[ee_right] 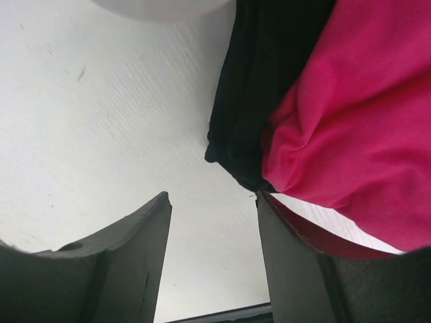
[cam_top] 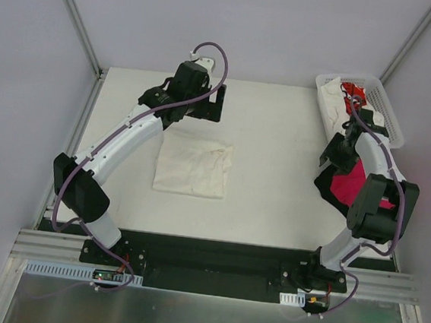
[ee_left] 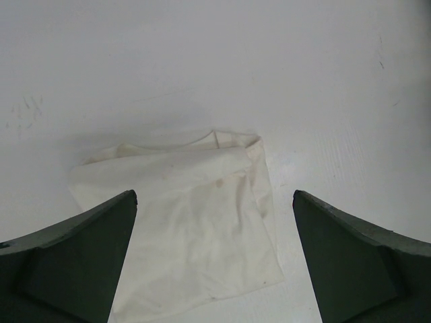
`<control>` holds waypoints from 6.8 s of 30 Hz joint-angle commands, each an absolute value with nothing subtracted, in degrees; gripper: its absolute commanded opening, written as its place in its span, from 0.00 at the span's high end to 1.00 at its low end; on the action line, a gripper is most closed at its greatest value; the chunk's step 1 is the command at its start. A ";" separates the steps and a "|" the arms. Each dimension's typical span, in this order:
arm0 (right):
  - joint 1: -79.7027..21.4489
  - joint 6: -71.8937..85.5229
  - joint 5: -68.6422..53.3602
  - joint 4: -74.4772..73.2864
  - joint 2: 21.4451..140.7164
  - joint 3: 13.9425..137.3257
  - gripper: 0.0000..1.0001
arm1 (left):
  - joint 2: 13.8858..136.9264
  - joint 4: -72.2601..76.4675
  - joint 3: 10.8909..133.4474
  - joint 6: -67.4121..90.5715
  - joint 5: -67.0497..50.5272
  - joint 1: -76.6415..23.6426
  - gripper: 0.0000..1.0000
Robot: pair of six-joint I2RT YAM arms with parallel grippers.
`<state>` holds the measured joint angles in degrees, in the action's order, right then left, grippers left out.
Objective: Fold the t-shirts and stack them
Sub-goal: Put the neatly folded tshirt into the corner of the board with both arms
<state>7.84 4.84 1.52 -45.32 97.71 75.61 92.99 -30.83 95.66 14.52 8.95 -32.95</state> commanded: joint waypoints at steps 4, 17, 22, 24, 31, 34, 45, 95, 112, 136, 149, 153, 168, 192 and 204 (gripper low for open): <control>11.16 3.34 2.73 -49.40 94.57 78.58 0.43 | 94.31 -29.44 95.36 14.94 6.85 -32.87 0.01; 13.71 5.09 0.44 -41.93 97.20 70.06 0.43 | 95.18 -29.36 95.63 14.85 6.33 -32.87 0.01; 13.62 5.71 -2.28 -37.97 99.58 67.15 0.43 | 94.92 -29.36 95.27 15.03 5.71 -32.87 0.01; 13.54 5.97 -2.63 -36.66 100.72 66.28 0.43 | 94.57 -29.44 95.01 15.38 5.19 -32.87 0.01; 13.45 6.68 -3.68 -33.40 103.35 65.39 0.47 | 94.66 -29.27 95.10 16.08 3.61 -32.96 0.01; 13.27 6.86 -3.43 -32.17 103.27 65.04 0.66 | 95.36 -29.27 95.36 16.00 3.78 -32.96 0.01; 12.40 6.94 -3.34 -31.64 100.29 63.46 0.99 | 95.71 -29.27 95.54 15.64 4.48 -32.96 0.01; -27.79 10.12 -4.37 -45.44 95.99 82.01 0.59 | 90.27 -26.46 89.57 16.35 4.66 -32.96 0.01; -34.19 12.65 -19.43 -31.21 89.30 71.38 0.37 | 77.79 -18.91 70.77 31.54 3.16 -21.02 0.01; -34.80 10.11 -25.14 -15.73 108.10 68.91 0.38 | 73.57 8.79 40.61 46.23 -19.69 -8.53 0.01; -34.89 10.73 -26.29 -15.46 112.41 73.21 0.38 | 57.48 -1.22 38.67 42.80 -7.56 -8.09 0.01; -31.57 10.02 -26.37 -15.12 111.02 69.63 0.38 | 57.92 -1.32 38.93 42.72 -8.08 -8.09 0.01; -17.14 8.26 -25.30 -15.03 104.15 61.87 0.39 | 57.48 -1.76 39.29 40.52 -9.85 -8.09 0.01; -24.70 9.84 -25.75 -18.10 106.87 69.69 0.38 | 66.09 -0.97 43.69 40.87 -7.63 -3.79 0.01; -24.61 7.21 -25.75 -15.74 112.06 74.44 0.38 | 84.51 44.30 25.52 57.80 -34.26 6.94 0.02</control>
<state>-24.69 9.06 -25.36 -17.30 110.80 71.55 75.75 20.82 31.81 48.27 -22.41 6.46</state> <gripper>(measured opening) 0.621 0.992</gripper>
